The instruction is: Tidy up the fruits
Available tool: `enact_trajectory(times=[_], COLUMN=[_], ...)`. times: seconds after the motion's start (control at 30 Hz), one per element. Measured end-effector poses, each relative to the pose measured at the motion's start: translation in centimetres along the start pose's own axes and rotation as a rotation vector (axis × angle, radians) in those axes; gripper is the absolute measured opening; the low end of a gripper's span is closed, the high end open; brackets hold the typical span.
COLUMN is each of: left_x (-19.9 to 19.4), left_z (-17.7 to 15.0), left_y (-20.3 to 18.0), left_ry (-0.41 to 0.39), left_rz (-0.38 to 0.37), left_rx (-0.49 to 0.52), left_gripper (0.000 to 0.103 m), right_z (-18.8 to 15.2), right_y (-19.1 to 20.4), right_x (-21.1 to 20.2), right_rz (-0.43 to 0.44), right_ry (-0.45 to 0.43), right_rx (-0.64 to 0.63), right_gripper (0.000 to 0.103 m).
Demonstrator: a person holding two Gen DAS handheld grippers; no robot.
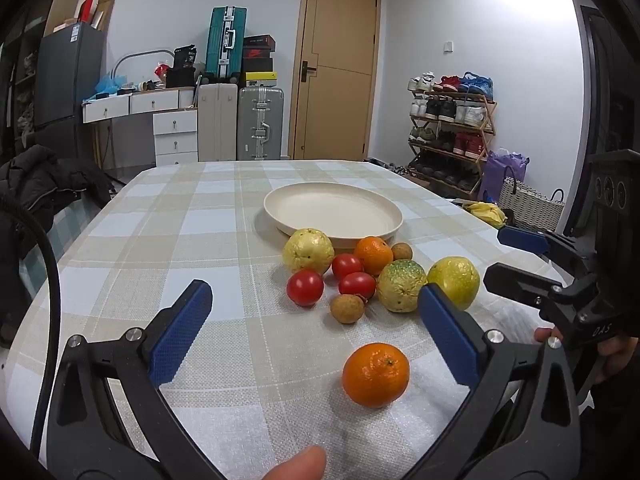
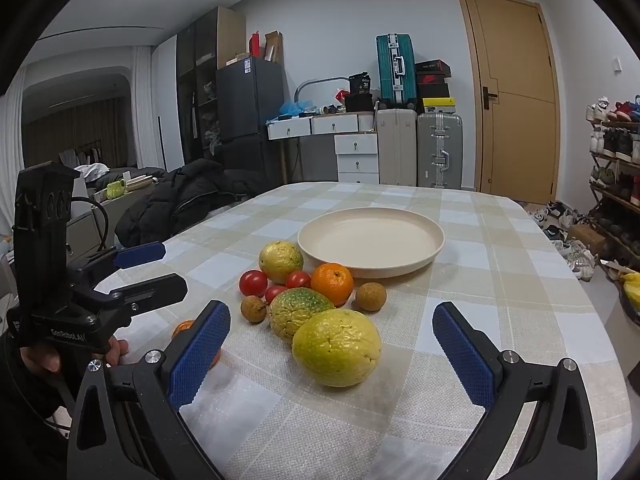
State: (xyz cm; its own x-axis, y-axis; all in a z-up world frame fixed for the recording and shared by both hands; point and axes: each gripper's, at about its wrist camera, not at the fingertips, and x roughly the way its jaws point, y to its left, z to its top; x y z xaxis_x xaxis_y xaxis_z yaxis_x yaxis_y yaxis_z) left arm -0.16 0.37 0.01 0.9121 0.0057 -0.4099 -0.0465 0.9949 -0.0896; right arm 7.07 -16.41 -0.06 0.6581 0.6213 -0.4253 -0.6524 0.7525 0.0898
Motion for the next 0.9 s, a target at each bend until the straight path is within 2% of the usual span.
enact_trajectory(times=[0.9], left_x=[0.01], left_z=[-0.02], left_y=[-0.11], left_ry=[-0.001], left_rz=[0.002], left_rx=[0.005], left_gripper=[0.103], right_z=[-0.06], right_y=[-0.12], right_x=[0.10], right_rz=[-0.005], right_ry=[0.000], right_rx=[-0.003], right_gripper=[0.103])
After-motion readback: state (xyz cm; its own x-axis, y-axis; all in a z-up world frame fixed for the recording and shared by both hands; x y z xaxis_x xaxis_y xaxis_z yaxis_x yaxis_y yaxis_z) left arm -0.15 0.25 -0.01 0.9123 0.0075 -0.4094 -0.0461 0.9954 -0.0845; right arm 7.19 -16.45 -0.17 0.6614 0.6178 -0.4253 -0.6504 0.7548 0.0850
